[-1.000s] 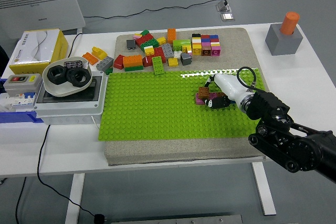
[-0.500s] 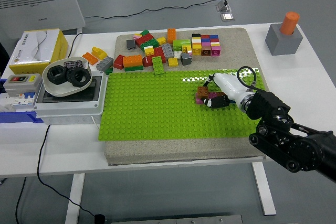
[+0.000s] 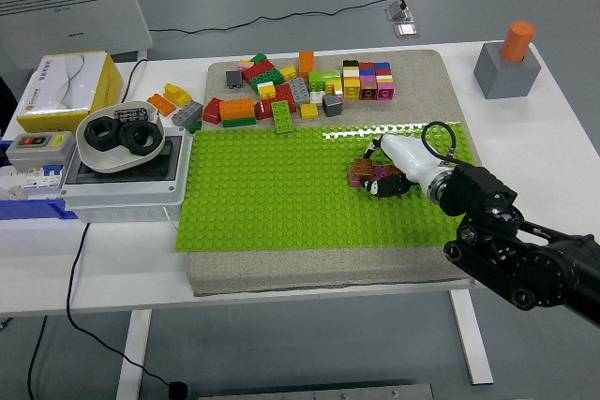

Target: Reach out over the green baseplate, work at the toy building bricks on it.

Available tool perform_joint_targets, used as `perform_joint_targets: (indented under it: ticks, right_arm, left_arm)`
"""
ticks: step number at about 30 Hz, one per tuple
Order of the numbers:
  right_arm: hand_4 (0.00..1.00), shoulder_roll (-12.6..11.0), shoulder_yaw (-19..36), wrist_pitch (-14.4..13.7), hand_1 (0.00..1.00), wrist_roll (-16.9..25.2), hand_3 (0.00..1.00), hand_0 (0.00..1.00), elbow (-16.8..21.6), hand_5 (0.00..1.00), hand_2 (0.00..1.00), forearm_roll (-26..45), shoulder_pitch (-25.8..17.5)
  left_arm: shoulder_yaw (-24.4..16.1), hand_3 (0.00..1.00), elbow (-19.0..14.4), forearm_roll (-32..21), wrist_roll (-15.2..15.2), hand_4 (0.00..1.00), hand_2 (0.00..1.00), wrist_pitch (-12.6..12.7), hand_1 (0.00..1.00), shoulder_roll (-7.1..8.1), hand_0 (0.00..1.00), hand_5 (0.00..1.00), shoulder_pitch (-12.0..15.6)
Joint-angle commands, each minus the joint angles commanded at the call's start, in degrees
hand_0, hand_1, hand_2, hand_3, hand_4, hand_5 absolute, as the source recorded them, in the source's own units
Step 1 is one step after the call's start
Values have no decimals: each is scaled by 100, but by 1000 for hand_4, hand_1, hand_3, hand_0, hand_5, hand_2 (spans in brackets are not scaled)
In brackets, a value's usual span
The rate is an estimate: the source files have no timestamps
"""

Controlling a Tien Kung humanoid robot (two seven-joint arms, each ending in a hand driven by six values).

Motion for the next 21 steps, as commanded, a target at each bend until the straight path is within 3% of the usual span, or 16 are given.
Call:
perform_joint_targets:
  ticks: [4, 5, 10, 11, 21]
  right_arm:
    - [655, 2, -5, 7, 832, -10, 508, 820, 18, 207, 823, -7, 6]
    - [657, 4, -7, 7, 834, -12, 573, 824, 21, 207, 825, -8, 7]
    - [657, 9, -16, 5, 834, -15, 573, 824, 25, 207, 825, -8, 15]
    - [657, 11, -19, 4, 837, -15, 630, 825, 25, 208, 829, -7, 18]
    - [661, 46, -17, 18, 839, -33, 642, 825, 10, 208, 831, -27, 32]
  left_arm:
    - [-1, 446, -1, 0, 0, 641, 610, -1, 706, 1, 761, 312, 0]
    - [-2, 446, -1, 0, 0, 641, 610, -1, 707, 1, 761, 312, 0]
    - [-5, 446, -1, 0, 0, 641, 610, -3, 707, 1, 761, 312, -1]
    - [-5, 446, -1, 0, 0, 641, 610, -3, 707, 1, 761, 312, -2]
    - [-6, 446, -2, 0, 0, 641, 610, -5, 707, -1, 761, 312, -8]
